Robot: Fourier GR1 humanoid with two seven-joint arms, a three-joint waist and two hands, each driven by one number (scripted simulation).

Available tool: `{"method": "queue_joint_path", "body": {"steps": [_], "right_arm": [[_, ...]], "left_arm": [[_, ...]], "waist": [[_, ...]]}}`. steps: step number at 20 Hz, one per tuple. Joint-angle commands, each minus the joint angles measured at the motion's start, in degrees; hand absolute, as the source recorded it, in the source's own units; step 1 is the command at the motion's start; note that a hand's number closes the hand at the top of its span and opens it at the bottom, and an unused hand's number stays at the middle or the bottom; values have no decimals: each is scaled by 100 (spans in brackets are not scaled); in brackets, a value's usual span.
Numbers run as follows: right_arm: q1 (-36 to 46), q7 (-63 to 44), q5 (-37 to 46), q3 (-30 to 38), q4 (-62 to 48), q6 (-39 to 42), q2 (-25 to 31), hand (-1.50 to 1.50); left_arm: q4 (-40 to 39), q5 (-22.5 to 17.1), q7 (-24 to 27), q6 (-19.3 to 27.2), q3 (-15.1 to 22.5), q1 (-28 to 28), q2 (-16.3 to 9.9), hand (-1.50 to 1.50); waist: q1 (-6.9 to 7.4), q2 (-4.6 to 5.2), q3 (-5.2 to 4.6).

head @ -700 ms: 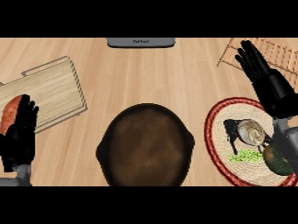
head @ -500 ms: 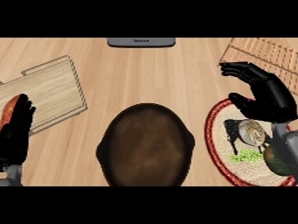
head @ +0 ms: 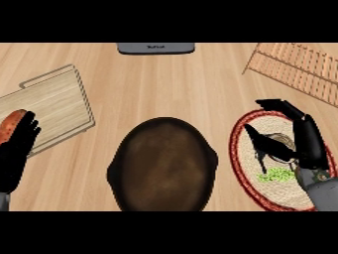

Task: Pick the cupcake from the placemat and place it in the tiered shelf

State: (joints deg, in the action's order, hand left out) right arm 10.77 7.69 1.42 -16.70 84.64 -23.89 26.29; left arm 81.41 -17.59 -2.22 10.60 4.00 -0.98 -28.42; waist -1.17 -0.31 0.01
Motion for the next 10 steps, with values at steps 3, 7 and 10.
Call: {"method": "queue_joint_path", "body": {"steps": [3,7,10], "right_arm": [[-1245,-658,970,-586,1406,-561,2,-150],[-965,-2218,2324,-565,1538,-784,833,-150],[-1258,-3154,2998,-714,2071,-364,1324,-150]], "left_arm": [[582,-51,-397,-269,-59,-388,-101,0],[-18,69,81,-252,-65,-280,44,0],[-98,10,135,-331,-156,-311,21,0]], "waist": [[82,-1,-3],[-3,-13,-37],[-68,-28,-47]]}}
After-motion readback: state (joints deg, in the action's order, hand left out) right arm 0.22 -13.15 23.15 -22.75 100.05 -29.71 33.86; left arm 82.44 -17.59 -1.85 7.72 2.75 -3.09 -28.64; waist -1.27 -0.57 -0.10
